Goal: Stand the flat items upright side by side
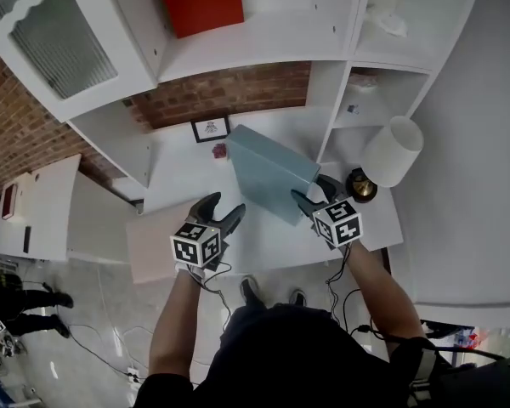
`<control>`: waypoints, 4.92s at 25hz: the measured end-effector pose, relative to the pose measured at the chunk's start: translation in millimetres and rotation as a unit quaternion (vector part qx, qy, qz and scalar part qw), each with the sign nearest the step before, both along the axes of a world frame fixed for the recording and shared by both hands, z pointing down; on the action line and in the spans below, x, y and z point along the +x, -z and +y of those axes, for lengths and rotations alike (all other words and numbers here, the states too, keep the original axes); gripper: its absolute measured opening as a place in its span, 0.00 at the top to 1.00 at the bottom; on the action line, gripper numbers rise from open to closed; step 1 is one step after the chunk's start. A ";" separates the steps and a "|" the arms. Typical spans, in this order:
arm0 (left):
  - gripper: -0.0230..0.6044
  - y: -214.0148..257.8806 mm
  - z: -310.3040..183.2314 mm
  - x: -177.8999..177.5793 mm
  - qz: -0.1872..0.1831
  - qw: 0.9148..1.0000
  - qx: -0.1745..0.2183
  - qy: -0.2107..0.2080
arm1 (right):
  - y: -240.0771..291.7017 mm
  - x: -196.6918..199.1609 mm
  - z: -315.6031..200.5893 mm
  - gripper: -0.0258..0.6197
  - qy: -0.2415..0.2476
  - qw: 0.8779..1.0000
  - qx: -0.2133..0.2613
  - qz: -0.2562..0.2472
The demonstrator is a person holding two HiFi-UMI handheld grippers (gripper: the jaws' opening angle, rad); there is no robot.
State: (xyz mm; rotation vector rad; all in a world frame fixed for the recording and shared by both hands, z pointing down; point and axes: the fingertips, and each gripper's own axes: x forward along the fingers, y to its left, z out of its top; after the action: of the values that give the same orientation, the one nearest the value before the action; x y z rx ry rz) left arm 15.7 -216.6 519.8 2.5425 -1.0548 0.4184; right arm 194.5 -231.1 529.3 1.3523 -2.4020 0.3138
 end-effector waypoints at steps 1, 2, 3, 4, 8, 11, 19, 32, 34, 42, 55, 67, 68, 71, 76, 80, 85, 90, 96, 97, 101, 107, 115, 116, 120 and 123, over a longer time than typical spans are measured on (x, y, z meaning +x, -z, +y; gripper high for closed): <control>0.48 -3.2 -3.9 0.8 -0.006 1.000 -0.001 -0.012 | 0.4 7.9 -5.7 0.51 -0.027 1.000 -0.001 -0.002; 0.48 -6.6 -7.2 1.3 -0.010 1.000 -0.003 -0.024 | 0.0 15.9 -11.0 0.51 -0.052 0.999 -0.002 -0.001; 0.48 -9.1 -10.3 1.5 -0.012 0.999 -0.005 -0.034 | -0.8 23.7 -15.8 0.51 -0.076 0.997 -0.002 0.001; 0.48 -10.2 -13.5 1.2 -0.010 0.999 -0.006 -0.041 | -1.5 31.0 -20.4 0.51 -0.098 0.995 -0.003 0.005; 0.48 -9.1 -26.8 -5.2 0.000 0.998 -0.008 -0.062 | -1.6 53.3 -37.6 0.51 -0.168 0.986 0.000 0.020; 0.49 -11.5 -33.5 -14.6 0.006 0.997 -0.011 -0.072 | -4.6 65.5 -48.2 0.51 -0.219 0.976 -0.001 0.015; 0.50 -6.7 -61.6 -44.7 0.009 0.997 -0.005 -0.079 | -13.2 88.8 -88.6 0.51 -0.332 0.943 0.011 0.025; 0.54 -22.2 -97.8 -74.2 0.022 0.998 -0.032 -0.059 | -14.3 98.2 -145.9 0.51 -0.393 0.918 0.031 0.034; 0.54 -24.4 -101.1 -75.6 0.021 0.997 -0.036 -0.057 | -15.1 98.7 -151.9 0.50 -0.399 0.916 0.032 0.033; 0.55 -29.3 -114.3 -72.8 0.039 0.997 -0.046 -0.051 | -9.7 96.6 -161.9 0.49 -0.389 0.920 0.033 0.032; 0.56 -36.8 -102.2 -43.9 0.053 0.995 -0.063 -0.056 | -20.1 65.2 -153.5 0.56 -0.319 0.946 0.023 0.047; 0.57 -30.3 -80.0 -52.4 0.061 0.996 -0.063 0.014 | -6.8 57.7 -126.6 0.64 -0.273 0.961 0.030 0.000; 0.58 -27.6 -74.9 -48.9 0.069 0.995 -0.065 0.022 | -7.1 52.7 -117.6 0.64 -0.257 0.966 0.027 -0.002; 0.58 -16.1 -56.8 -40.1 0.080 0.994 -0.058 0.053 | -8.0 30.4 -98.1 0.64 -0.192 0.981 0.020 -0.012; 0.58 -10.6 -8.4 -34.2 0.084 0.989 -0.059 0.111 | -3.8 7.8 -63.1 0.64 -0.115 0.992 0.015 -0.041; 0.58 -32.5 48.1 -66.1 0.080 0.976 -0.077 0.187 | -20.4 -34.3 -34.6 0.64 -0.037 0.998 0.013 -0.053; 0.58 -52.8 116.8 -132.5 0.076 0.953 -0.093 0.279 | -54.1 -107.3 7.0 0.64 0.042 0.997 -0.027 -0.067; 0.58 -60.7 160.5 -215.9 0.099 0.914 -0.079 0.386 | -69.0 -178.5 52.7 0.64 0.126 0.989 -0.061 -0.053; 0.57 -104.2 200.1 -322.8 0.145 0.848 -0.097 0.501 | -81.7 -233.7 74.5 0.64 0.160 0.983 -0.089 -0.036; 0.55 -112.1 202.5 -336.3 0.156 0.841 -0.101 0.508 | -83.9 -240.7 76.3 0.64 0.161 0.982 -0.093 -0.033; 0.51 -145.1 200.4 -382.0 0.272 0.805 -0.129 0.511 | -98.7 -272.3 87.5 0.64 0.159 0.978 -0.130 -0.037; 0.47 -195.9 183.9 -428.0 0.431 0.725 -0.165 0.511 | -132.7 -300.3 99.4 0.64 0.118 0.972 -0.200 -0.043; 0.44 -223.1 162.7 -435.1 0.498 0.708 -0.182 0.467 | -182.1 -317.9 93.2 0.53 0.068 0.954 -0.286 -0.067; 0.44 -221.9 161.2 -435.3 0.500 0.711 -0.181 0.460 | -187.0 -320.4 95.1 0.53 0.066 0.951 -0.294 -0.068; 0.46 -224.2 160.5 -432.1 0.486 0.724 -0.189 0.451 | -202.3 -322.3 107.4 0.58 0.061 0.940 -0.322 -0.089; 0.51 -222.2 157.7 -434.7 0.484 0.721 -0.187 0.459 | -201.8 -326.9 108.3 0.64 0.058 0.926 -0.346 -0.138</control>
State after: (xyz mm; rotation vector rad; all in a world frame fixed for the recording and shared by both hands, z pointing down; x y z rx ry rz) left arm -419.0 -58.9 742.1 1.2234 -1.3458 -0.8081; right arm -132.4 -122.7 731.1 0.8714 -2.2177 1.2503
